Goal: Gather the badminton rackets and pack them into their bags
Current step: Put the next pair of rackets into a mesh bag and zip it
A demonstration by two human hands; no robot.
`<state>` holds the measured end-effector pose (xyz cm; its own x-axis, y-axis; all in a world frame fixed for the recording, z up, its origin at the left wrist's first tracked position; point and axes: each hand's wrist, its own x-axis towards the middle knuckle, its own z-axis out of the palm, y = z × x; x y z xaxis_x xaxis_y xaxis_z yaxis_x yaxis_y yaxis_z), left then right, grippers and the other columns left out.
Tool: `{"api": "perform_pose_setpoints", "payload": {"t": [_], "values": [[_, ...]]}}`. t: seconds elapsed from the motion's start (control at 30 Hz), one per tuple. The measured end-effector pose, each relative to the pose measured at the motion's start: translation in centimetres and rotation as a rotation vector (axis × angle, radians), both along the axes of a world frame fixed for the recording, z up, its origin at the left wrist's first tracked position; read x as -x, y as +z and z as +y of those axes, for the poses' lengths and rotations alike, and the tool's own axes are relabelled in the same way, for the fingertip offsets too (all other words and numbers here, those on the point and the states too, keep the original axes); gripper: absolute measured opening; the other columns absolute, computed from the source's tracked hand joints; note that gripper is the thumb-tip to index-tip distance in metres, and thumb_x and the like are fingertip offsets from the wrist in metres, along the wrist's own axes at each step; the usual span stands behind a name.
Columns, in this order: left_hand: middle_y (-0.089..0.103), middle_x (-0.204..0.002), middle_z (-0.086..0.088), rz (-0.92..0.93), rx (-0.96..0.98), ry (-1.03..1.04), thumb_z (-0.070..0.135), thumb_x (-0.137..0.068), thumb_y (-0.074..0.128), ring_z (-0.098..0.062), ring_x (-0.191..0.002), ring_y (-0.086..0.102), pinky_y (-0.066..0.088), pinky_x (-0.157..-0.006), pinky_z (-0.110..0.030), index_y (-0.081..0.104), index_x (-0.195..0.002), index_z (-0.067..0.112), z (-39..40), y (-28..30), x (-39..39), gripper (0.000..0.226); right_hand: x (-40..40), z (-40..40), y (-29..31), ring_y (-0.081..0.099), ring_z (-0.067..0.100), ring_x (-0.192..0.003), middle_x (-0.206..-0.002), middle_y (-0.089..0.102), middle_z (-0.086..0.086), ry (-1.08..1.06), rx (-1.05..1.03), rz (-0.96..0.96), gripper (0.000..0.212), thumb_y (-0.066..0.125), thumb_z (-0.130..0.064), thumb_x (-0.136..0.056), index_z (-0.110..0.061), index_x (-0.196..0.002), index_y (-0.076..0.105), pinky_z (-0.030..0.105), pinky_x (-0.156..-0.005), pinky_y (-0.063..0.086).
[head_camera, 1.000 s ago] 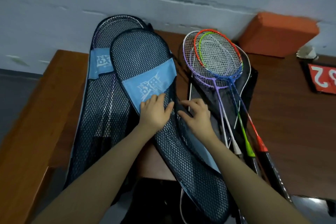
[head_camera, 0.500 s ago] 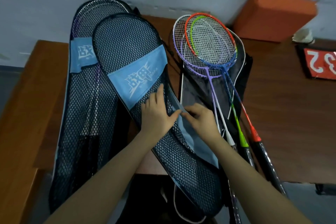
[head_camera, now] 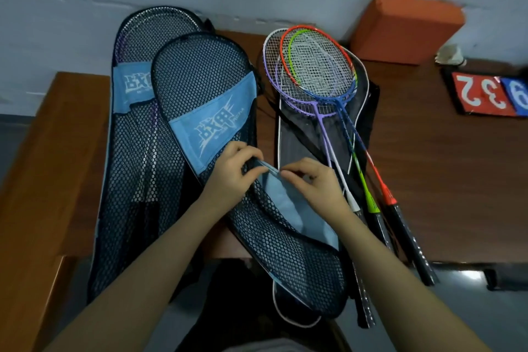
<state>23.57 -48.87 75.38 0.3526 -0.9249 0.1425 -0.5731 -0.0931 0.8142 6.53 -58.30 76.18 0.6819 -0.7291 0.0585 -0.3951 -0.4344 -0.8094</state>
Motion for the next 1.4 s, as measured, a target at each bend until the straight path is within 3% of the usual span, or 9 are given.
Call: {"api": "perform_pose_setpoints", "payload": {"t": [0.2, 0.33, 0.43, 0.63, 0.83, 0.93, 1.07, 1.17, 1.4], "values": [[0.051, -0.098, -0.005, -0.101, 0.034, 0.097, 0.012, -0.077, 0.071, -0.011, -0.092, 0.051, 0.036, -0.087, -0.013, 0.063, -0.095, 0.006, 1.4, 1.0, 1.2, 0.020, 5.8, -1.0, -2.8, 0.060, 0.032, -0.085, -0.093, 0.063, 0.009, -0.249, 0.326, 0.275, 0.033, 0.060, -0.032, -0.081, -0.010, -0.105, 0.067, 0.044, -0.071, 0.048], [0.049, -0.100, -0.008, -0.127, -0.087, 0.135, 0.031, -0.079, 0.052, -0.023, -0.085, 0.054, 0.046, -0.086, -0.042, 0.057, -0.104, 0.010, 1.6, 0.2, 3.7, 0.033, 8.9, -0.4, -3.8, 0.052, 0.036, -0.101, -0.105, 0.059, 0.012, -0.301, 0.254, 0.539, 0.038, 0.069, -0.030, -0.080, -0.011, -0.112, 0.062, 0.043, -0.083, 0.036], [0.050, -0.097, -0.017, -0.217, -0.174, 0.216, 0.045, -0.078, 0.047, -0.035, -0.079, 0.054, 0.050, -0.076, -0.047, 0.056, -0.112, 0.008, 1.7, -0.9, 5.9, 0.051, 10.4, 0.4, -4.6, 0.050, 0.033, -0.099, -0.095, 0.061, 0.007, -0.277, 0.263, 0.647, 0.021, 0.066, -0.027, -0.079, -0.012, -0.093, 0.064, 0.040, -0.083, 0.029], [0.041, -0.135, -0.030, -0.603, -0.155, 0.225, 0.044, -0.081, 0.052, -0.044, -0.124, 0.039, 0.030, -0.098, -0.050, 0.059, -0.118, 0.011, 1.7, -1.8, 10.1, 0.051, 11.5, 0.3, -4.7, 0.047, 0.030, -0.102, -0.091, 0.065, 0.004, -0.232, 0.264, 0.608, 0.021, 0.062, -0.020, -0.079, -0.013, -0.099, 0.062, 0.037, -0.080, 0.019], [0.065, -0.112, -0.007, -0.707, -0.088, -0.142, 0.036, -0.076, 0.062, -0.029, -0.120, 0.045, 0.022, -0.096, -0.042, 0.069, -0.102, 0.017, 1.0, -3.5, 14.2, 0.032, 12.7, 0.9, -3.7, 0.055, 0.019, -0.092, -0.082, 0.064, -0.006, -0.324, 0.108, 0.346, 0.021, 0.066, -0.018, -0.079, -0.021, -0.099, 0.065, 0.027, -0.075, 0.015], [0.067, -0.096, -0.007, -0.704, -0.198, -0.194, 0.028, -0.064, 0.080, -0.036, -0.103, 0.058, 0.020, -0.090, -0.040, 0.072, -0.085, 0.016, 0.0, -3.8, 14.3, 0.026, 12.9, 0.9, -2.4, 0.058, 0.014, -0.077, -0.069, 0.058, -0.012, -0.365, 0.031, 0.226, 0.019, 0.068, -0.016, -0.077, -0.022, -0.095, 0.067, 0.034, -0.088, 0.028], [0.061, -0.079, 0.001, -0.648, -0.154, -0.137, 0.028, -0.071, 0.067, -0.024, -0.096, 0.040, 0.021, -0.084, -0.036, 0.069, -0.068, 0.020, -0.4, -4.3, 13.3, 0.010, 13.8, 0.5, -2.1, 0.059, 0.012, -0.072, -0.071, 0.060, -0.014, -0.390, -0.001, 0.162, 0.019, 0.069, -0.017, -0.077, -0.023, -0.094, 0.068, 0.050, -0.092, 0.042], [0.060, -0.082, 0.005, -0.552, -0.054, -0.011, 0.032, -0.081, 0.049, -0.018, -0.096, 0.039, 0.019, -0.082, -0.030, 0.065, -0.071, 0.021, 0.3, -3.9, 12.2, 0.022, 14.4, 0.3, -2.5, 0.063, 0.014, -0.079, -0.082, 0.067, -0.007, -0.415, 0.018, 0.191, 0.020, 0.068, -0.015, -0.077, -0.020, -0.097, 0.069, 0.052, -0.091, 0.043], [0.063, -0.091, 0.006, -0.433, 0.069, 0.149, 0.027, -0.085, 0.052, -0.014, -0.102, 0.045, 0.016, -0.080, -0.028, 0.063, -0.083, 0.022, 3.0, -1.0, 9.9, 0.012, 14.0, 0.4, -3.3, 0.064, 0.023, -0.093, -0.096, 0.069, 0.003, -0.419, 0.051, 0.297, 0.018, 0.063, -0.014, -0.082, -0.018, -0.099, 0.068, 0.050, -0.094, 0.038]]}}
